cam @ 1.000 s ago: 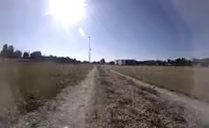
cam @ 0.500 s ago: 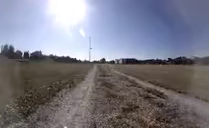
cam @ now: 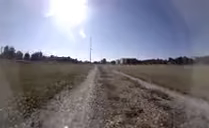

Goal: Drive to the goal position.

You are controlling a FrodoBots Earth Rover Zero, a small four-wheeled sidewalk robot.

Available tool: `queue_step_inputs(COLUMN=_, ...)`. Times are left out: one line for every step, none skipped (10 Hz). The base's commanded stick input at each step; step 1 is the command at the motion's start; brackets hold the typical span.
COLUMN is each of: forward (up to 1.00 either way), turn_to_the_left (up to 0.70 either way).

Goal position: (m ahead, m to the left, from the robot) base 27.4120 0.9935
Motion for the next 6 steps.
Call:
queue_step_inputs(forward=0.5, turn_to_the_left=0.0)
queue_step_inputs(forward=0.5, turn_to_the_left=0.0)
queue_step_inputs(forward=0.5, turn_to_the_left=0.0)
queue_step_inputs(forward=0.5, turn_to_the_left=0.0)
queue_step_inputs(forward=0.5, turn_to_the_left=0.0)
queue_step_inputs(forward=0.5, turn_to_the_left=0.0)
